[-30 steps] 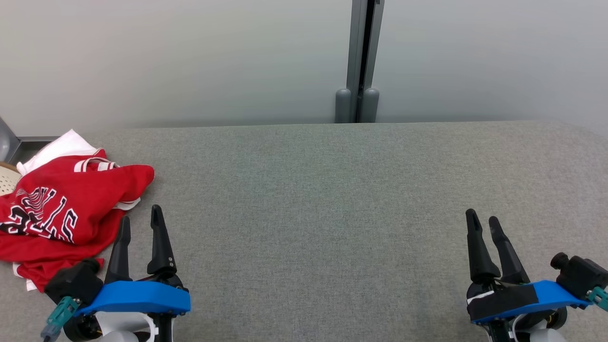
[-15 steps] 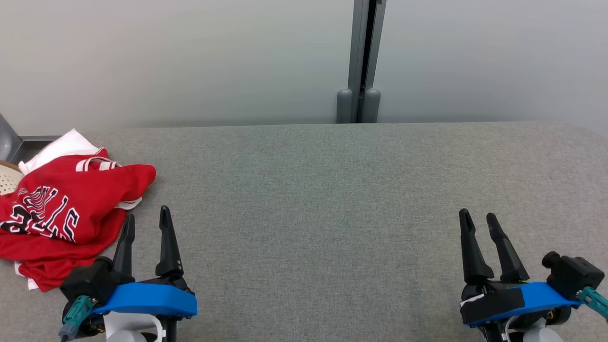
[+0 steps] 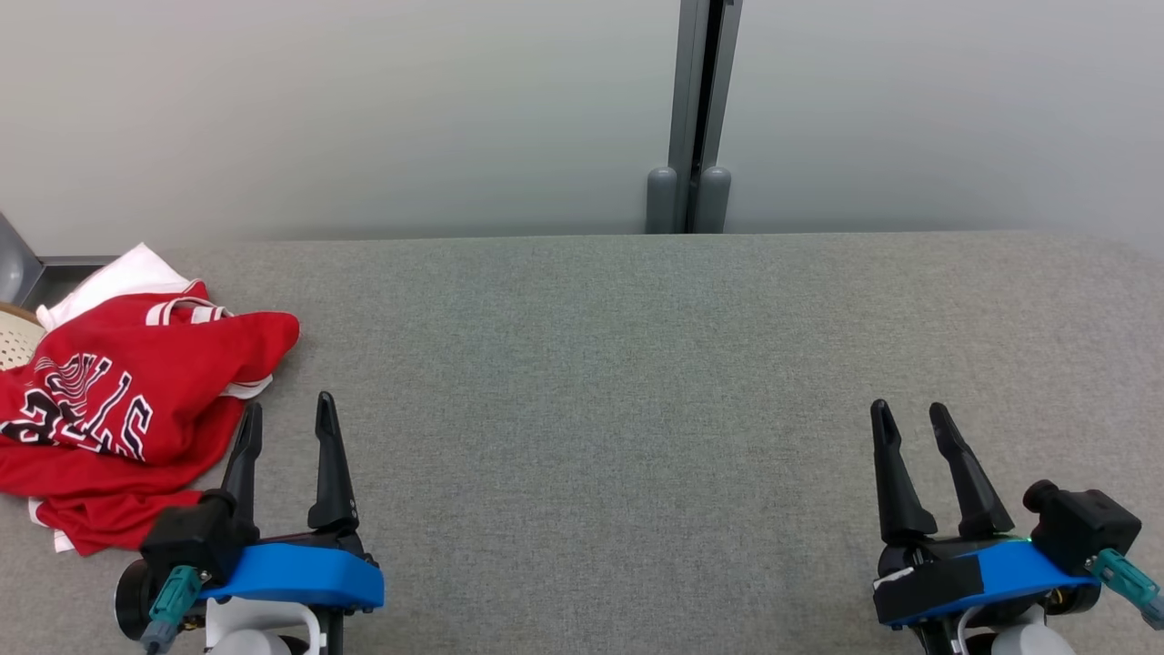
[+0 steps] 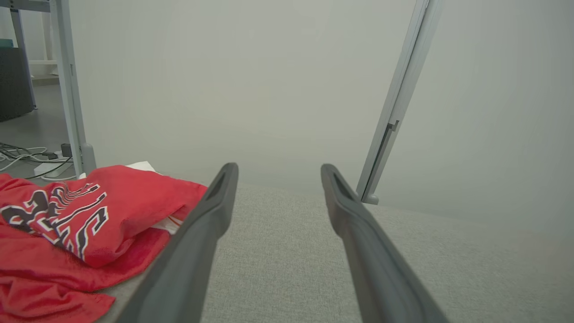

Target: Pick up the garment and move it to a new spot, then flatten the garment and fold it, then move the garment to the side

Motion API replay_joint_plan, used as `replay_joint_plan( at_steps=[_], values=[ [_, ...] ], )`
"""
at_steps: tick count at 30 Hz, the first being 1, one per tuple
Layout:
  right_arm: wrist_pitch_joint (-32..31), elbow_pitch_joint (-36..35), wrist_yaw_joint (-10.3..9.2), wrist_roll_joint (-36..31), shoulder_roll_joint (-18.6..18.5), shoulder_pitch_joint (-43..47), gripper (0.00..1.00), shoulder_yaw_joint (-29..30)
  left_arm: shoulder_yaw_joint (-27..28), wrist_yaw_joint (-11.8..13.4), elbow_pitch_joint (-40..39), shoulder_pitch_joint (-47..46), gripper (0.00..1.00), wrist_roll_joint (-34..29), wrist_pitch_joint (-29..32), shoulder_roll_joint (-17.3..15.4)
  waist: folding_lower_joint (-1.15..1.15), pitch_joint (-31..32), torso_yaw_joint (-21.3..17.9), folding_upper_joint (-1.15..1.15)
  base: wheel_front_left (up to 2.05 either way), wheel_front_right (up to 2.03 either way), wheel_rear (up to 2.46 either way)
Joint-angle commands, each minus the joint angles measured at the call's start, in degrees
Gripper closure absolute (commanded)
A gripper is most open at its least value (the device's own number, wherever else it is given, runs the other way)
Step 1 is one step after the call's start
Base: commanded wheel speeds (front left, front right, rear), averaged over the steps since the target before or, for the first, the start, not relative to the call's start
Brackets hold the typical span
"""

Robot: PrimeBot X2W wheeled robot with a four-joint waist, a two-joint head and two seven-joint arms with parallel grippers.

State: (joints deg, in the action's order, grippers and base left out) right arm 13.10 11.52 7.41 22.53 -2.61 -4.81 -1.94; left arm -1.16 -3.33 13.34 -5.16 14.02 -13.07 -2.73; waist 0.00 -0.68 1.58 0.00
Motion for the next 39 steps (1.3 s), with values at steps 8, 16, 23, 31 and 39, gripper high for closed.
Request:
replay_joint_plan(
  at_steps=[8,16,23,31,39],
  values=[
    [1.22,-0.45,0.13,-4.32,-0.42,-1.16,0.0,0.01,-0.68,0.24,0.27,-1.35,0.0,-3.84,-1.24,-0.23,0.0,-0.34,0.25,0.0,0.0,0.0,0.0],
    [1.93,-0.24,0.13,-7.23,-0.44,-1.2,0.0,-0.11,-0.65,0.26,0.67,-1.68,0.0,-6.94,-1.96,-0.22,0.0,-0.54,0.51,0.0,0.0,0.0,0.0],
    [2.21,0.0,0.09,-7.97,-0.43,-1.07,0.0,-0.01,-0.67,0.47,1.08,-1.64,0.0,-7.2,-2.22,-0.21,0.0,-0.53,0.39,0.0,0.0,0.0,0.0],
    [2.21,0.06,0.09,-8.13,-0.43,-1.09,0.0,0.12,-0.94,0.67,1.33,-1.76,0.0,-7.06,-2.22,-0.21,0.0,-0.68,0.35,0.0,0.0,0.0,0.0],
    [2.21,0.25,0.09,-7.94,-0.43,-1.12,0.0,-0.08,-0.97,0.72,1.72,-1.92,0.0,-6.96,-2.22,-0.21,0.0,-0.63,0.6,0.0,0.0,0.0,0.0]
  ],
)
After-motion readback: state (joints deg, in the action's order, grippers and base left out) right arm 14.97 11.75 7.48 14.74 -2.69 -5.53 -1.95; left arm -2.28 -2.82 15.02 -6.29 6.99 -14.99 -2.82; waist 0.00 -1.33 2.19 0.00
